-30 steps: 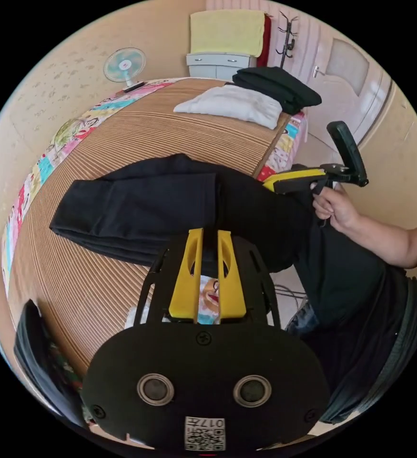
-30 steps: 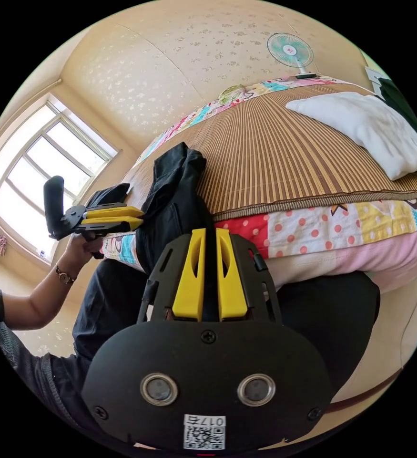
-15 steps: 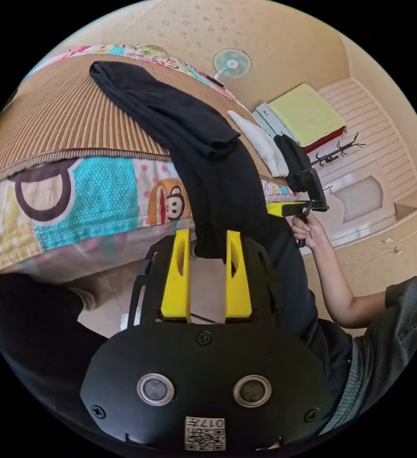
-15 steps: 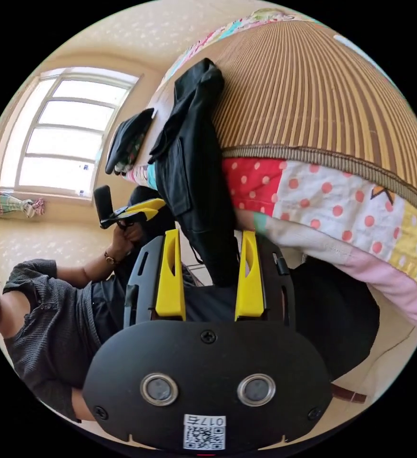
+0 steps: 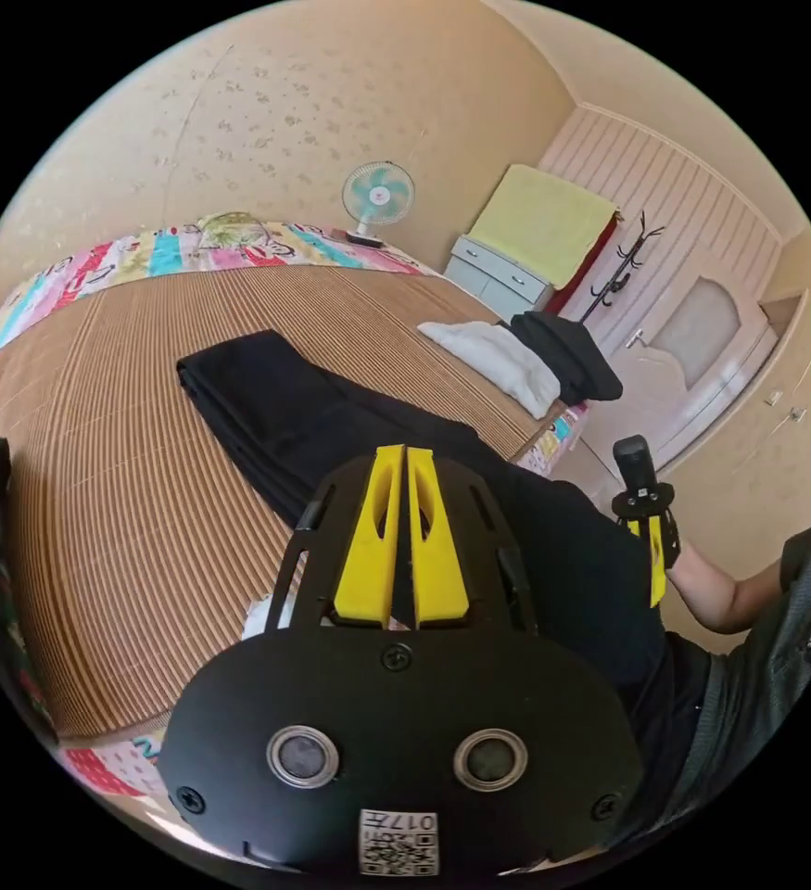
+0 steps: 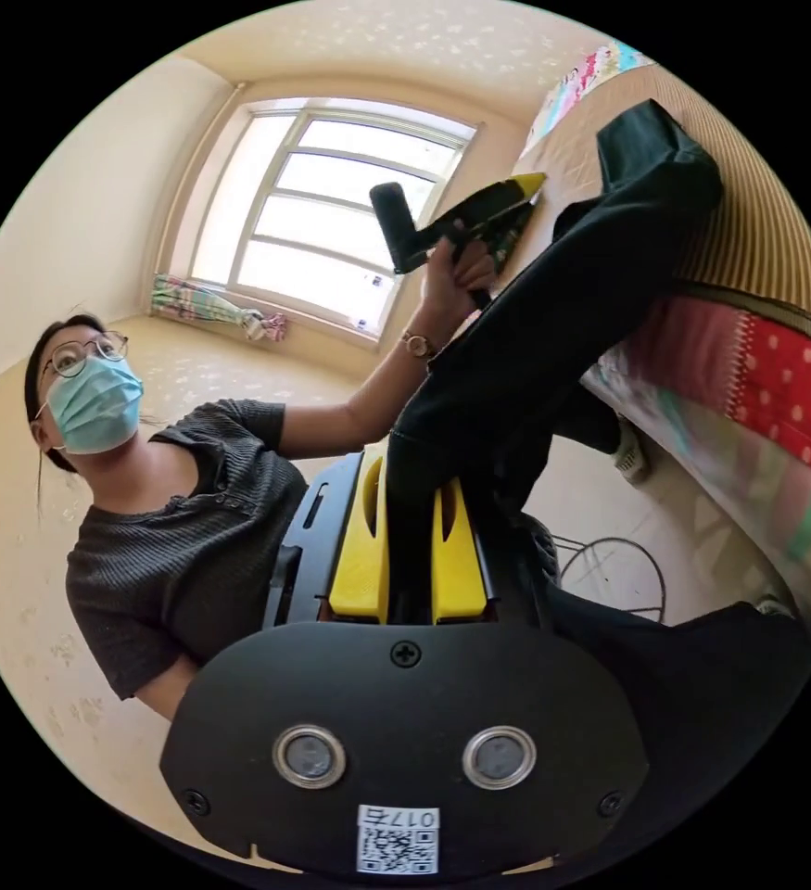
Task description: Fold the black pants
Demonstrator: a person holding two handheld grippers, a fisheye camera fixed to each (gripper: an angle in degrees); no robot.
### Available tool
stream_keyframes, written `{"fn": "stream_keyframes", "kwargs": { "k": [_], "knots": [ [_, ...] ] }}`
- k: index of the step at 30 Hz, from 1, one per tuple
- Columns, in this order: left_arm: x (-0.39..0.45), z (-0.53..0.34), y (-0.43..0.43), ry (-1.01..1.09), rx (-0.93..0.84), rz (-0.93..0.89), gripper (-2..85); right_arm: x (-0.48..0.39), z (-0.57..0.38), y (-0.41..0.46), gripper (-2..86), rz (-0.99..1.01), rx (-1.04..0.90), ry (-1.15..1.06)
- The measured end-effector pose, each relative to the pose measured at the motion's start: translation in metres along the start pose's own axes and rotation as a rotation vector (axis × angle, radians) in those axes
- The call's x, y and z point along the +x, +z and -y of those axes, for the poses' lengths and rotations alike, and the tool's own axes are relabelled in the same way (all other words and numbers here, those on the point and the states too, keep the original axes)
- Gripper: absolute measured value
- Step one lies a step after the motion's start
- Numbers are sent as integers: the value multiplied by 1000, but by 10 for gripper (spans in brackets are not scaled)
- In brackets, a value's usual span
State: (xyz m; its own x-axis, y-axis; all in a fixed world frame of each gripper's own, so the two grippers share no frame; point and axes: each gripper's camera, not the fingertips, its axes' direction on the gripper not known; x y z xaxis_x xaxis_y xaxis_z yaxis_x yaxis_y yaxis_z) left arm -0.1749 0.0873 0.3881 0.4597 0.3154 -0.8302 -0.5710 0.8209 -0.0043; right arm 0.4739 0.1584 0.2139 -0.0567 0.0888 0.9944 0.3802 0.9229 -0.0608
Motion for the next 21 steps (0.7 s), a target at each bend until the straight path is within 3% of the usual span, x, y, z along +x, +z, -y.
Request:
{"fn": "stream_keyframes", "kwargs": {
  "k": [2,7,9,15,21],
  "knots": [
    [1,3,59,41,-277,-99,-10,-8,0,-6,57,101,84,-10],
    [33,-25,81,113,-340,-194,-10,-14,8,-41,52,394,351,-35],
    [33,-34,76,93,-318,-235,-10,-13,23,-55,49,397,385,-35],
    [-25,-74,36,-173,-1,-379,-10,7,116,-85,28,446,488,-10],
    [-46,-86,11,-230,65,-261,-10,70,235,-80,12,363,493,173]
  ]
}}
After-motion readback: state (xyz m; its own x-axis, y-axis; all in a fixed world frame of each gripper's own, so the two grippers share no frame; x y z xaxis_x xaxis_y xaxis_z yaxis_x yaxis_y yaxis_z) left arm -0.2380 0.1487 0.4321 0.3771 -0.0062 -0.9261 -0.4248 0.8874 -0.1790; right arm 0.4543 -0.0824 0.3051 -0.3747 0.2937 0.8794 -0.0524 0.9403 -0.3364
